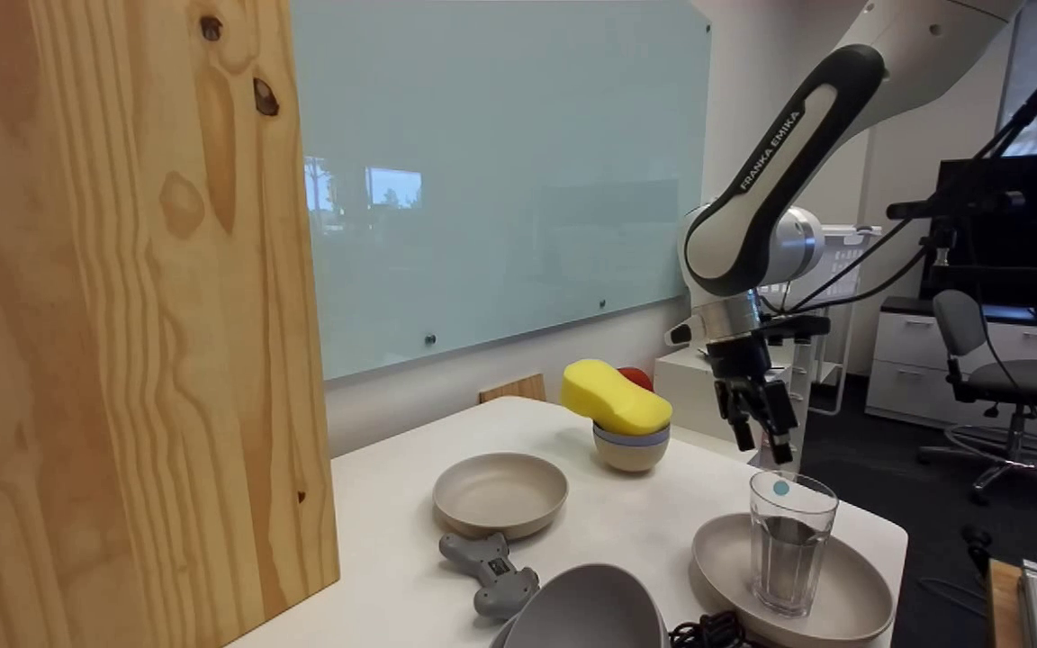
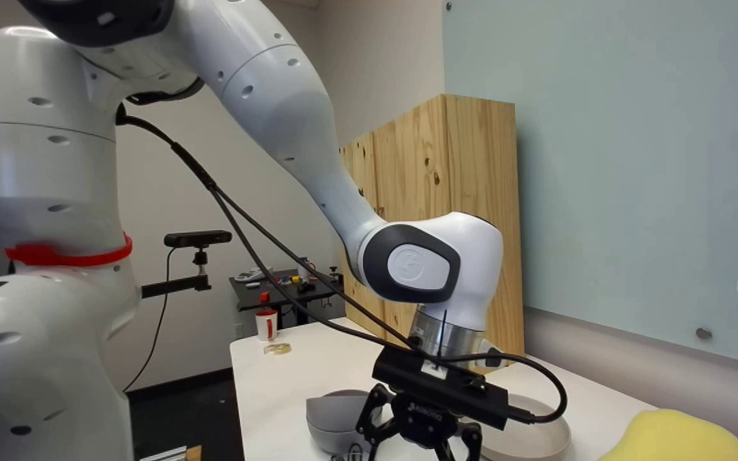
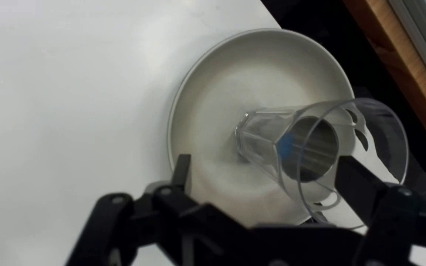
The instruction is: Remove the glass cup from the grey plate.
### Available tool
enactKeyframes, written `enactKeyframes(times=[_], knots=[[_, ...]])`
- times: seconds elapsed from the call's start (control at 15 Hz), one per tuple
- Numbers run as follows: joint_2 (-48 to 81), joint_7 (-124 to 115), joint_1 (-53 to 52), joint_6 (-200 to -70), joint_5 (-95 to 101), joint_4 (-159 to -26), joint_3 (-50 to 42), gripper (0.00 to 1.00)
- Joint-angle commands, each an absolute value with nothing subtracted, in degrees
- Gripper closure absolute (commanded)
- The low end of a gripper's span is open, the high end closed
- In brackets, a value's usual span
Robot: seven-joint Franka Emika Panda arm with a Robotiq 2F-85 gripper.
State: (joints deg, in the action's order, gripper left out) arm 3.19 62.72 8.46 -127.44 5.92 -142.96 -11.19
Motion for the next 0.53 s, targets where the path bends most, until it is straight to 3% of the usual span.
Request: enactKeyframes(times=[0.0,0.47], knots=[[4.1,58.8,7.7,-126.8,5.4,-142.1,-8.6,0.0],[1.3,56.5,7.5,-124.1,1.4,-144.4,-6.8,0.0]])
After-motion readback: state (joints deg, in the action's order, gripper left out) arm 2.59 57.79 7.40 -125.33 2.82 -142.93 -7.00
